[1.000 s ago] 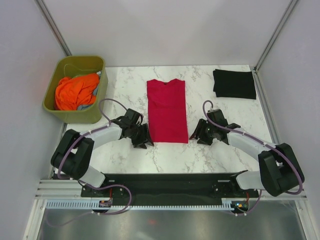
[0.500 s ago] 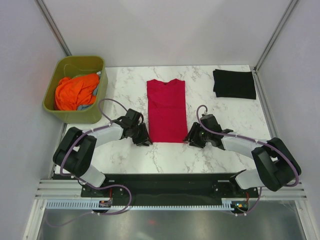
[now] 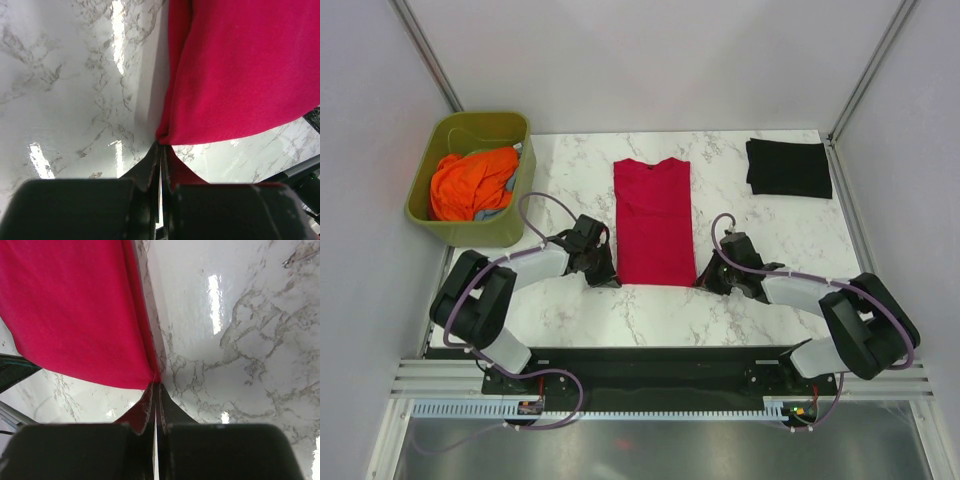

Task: Fold and stack the t-shirts
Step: Fold the tshirt

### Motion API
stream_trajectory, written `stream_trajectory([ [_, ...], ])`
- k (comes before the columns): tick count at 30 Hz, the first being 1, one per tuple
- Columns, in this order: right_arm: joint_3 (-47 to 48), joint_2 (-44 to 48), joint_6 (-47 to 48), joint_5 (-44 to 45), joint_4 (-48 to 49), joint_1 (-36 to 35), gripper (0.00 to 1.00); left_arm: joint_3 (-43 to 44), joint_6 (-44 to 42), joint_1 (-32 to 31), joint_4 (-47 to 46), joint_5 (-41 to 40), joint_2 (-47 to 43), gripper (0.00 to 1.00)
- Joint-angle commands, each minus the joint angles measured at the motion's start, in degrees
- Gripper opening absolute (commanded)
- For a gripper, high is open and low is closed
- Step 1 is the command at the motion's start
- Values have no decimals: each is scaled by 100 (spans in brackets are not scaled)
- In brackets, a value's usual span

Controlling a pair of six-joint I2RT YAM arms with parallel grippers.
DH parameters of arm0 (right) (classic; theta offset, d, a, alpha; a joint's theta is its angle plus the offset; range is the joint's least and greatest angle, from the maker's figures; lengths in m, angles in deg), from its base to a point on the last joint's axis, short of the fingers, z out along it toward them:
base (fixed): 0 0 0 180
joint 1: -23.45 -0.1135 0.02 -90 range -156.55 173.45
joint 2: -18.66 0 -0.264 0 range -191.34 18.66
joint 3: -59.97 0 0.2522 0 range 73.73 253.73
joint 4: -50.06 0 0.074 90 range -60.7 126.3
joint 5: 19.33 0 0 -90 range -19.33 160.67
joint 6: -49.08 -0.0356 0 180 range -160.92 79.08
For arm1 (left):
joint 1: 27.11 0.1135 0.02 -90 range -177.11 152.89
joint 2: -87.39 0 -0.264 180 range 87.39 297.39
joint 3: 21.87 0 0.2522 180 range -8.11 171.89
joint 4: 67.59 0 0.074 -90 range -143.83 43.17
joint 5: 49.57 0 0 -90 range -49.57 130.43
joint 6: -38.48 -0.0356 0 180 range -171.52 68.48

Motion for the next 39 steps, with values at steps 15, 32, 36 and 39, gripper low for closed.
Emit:
stream_trajectory([
  [15, 8, 1957, 409, 668, -1717, -701, 0, -180, 205, -1066, 1130, -822, -1578, 2],
  [32, 718, 2587, 663, 1933, -2255, -1036, 0, 1217, 277, -1463, 2467, -1464, -1580, 2],
  [36, 1640, 1672, 1208, 2031, -2158, -861, 0, 2023, -92, -997, 2467, -1341, -1097, 2],
  [39, 2300, 1021, 1551, 1760, -2001, -466, 0, 2691, -330, -558, 2467, -1183, -614, 2],
])
